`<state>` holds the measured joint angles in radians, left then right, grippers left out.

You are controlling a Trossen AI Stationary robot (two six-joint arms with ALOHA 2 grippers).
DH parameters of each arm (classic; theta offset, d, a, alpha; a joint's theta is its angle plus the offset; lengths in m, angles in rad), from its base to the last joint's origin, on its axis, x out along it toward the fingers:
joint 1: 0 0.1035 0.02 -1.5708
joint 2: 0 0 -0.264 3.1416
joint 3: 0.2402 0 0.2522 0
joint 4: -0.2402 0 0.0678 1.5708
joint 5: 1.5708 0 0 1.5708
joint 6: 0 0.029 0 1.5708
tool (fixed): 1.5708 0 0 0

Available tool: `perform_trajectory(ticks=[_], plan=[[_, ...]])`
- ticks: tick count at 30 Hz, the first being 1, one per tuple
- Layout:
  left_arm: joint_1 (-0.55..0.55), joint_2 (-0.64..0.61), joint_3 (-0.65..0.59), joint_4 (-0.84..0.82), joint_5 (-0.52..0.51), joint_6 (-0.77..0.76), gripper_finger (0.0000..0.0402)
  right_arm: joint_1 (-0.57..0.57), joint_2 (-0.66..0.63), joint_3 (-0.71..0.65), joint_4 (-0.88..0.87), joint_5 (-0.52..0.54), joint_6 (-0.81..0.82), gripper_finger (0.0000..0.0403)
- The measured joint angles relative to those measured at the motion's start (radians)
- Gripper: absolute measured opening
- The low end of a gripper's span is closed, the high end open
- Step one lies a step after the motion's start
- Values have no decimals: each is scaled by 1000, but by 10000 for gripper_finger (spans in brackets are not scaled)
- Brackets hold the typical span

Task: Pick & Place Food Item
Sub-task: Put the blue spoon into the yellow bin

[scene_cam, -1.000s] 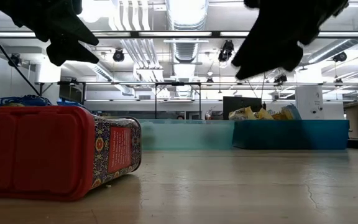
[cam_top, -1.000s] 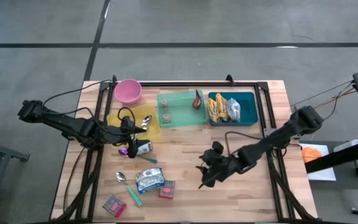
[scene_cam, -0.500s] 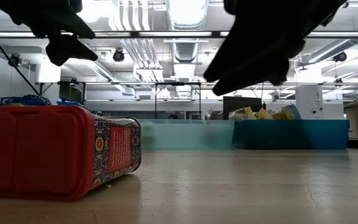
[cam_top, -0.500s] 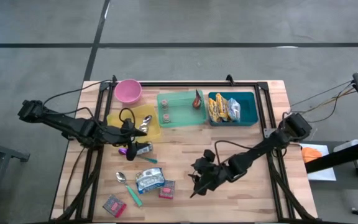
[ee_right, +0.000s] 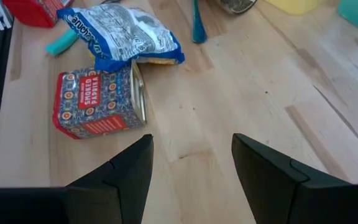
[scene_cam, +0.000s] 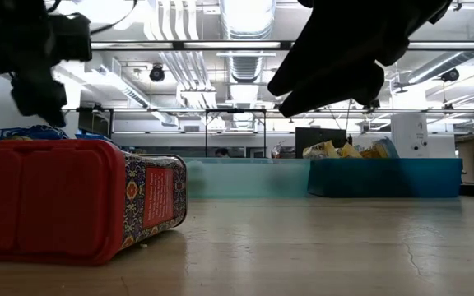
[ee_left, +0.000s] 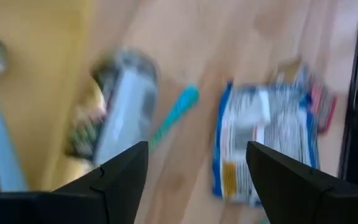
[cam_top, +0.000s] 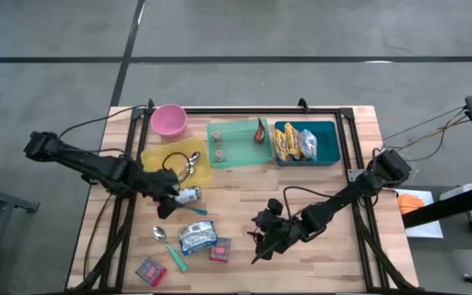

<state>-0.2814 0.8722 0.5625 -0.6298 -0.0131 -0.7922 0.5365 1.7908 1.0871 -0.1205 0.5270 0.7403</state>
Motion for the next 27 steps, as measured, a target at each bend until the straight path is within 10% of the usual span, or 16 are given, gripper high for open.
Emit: perform_trajectory(ticks=[9,27], plan=[[-141,203,3,-17,214,36,280,0,0,-4,-3,-1,0,214],[-425,531,171,-94,91,161,280,12,0,-7,-3,-3,4,214]])
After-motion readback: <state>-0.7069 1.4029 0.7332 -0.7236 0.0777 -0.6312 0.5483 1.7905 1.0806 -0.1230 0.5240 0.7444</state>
